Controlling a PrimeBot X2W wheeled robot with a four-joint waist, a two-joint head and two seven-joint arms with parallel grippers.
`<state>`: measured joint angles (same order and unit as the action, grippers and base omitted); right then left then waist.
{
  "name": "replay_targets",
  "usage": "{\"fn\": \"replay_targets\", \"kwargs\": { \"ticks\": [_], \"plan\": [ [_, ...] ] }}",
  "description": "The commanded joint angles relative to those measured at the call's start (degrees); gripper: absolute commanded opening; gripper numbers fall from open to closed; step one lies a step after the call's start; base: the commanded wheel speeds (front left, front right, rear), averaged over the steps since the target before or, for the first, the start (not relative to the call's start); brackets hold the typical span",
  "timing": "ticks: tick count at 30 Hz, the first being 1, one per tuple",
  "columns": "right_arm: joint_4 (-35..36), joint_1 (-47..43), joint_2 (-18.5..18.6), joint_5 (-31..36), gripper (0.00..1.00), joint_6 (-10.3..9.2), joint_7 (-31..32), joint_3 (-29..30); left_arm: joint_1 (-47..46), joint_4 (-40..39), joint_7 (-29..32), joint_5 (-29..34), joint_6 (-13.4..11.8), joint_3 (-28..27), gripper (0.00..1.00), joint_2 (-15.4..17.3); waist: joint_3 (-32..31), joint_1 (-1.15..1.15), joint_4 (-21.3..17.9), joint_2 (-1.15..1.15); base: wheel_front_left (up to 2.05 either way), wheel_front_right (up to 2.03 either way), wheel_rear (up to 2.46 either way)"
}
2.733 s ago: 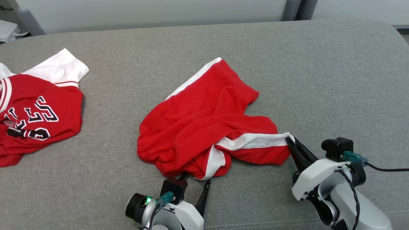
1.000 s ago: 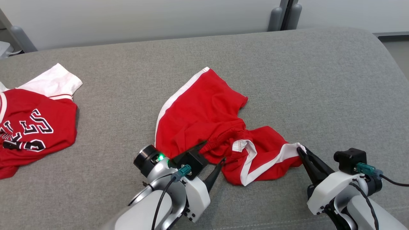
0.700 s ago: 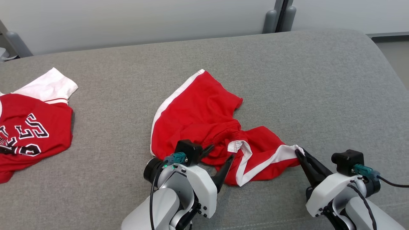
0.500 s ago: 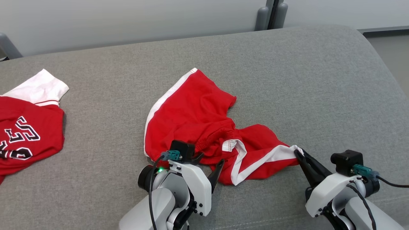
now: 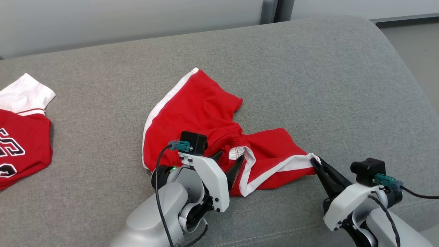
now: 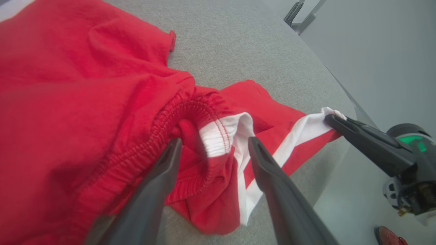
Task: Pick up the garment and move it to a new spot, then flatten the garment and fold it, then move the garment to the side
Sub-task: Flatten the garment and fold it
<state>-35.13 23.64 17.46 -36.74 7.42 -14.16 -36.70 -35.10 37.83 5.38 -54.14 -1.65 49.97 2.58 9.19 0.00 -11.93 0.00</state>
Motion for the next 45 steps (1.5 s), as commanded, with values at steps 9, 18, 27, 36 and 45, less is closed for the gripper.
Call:
{"fn": "replay_targets", "kwargs": {
  "ticks": [9, 18, 27, 36, 45],
  "plan": [
    [1.4, 1.2, 0.0, 0.2, 0.00, 0.07, -0.8, -0.6, -5.7, 1.9, -0.9, -2.6, -1.5, 3.2, 1.00, 0.3, 0.6, 0.00, -0.9, 0.00, 0.00, 0.00, 0.00],
    [1.7, 1.2, 0.3, 0.3, 0.00, 0.07, -0.8, -0.5, -6.6, 2.3, -3.4, -6.8, 0.2, 6.0, 0.00, 0.3, 0.8, 0.00, -1.1, 0.00, 0.00, 0.00, 0.00],
    [1.7, 1.0, 0.4, 0.3, 0.00, 0.07, -0.8, -0.1, -7.2, 3.7, -7.5, -9.7, 1.4, 7.4, 0.00, 0.3, 0.4, 0.00, -0.3, 0.00, 0.00, 0.00, 0.00],
    [8.0, 1.1, 3.3, 0.4, 0.00, 0.07, -0.8, 6.5, -9.8, -0.9, -16.5, -11.5, 3.2, 1.5, 0.00, 5.2, -3.0, 0.00, 2.2, 0.00, 0.00, 0.00, 0.00],
    [12.6, 7.9, 9.8, -7.7, 0.00, 0.07, 1.3, 7.0, -6.0, -21.8, -12.2, -22.5, 5.0, -9.2, 0.00, 20.2, -8.0, 0.00, 5.2, 0.00, 0.00, 0.00, 0.00]
  ]
}}
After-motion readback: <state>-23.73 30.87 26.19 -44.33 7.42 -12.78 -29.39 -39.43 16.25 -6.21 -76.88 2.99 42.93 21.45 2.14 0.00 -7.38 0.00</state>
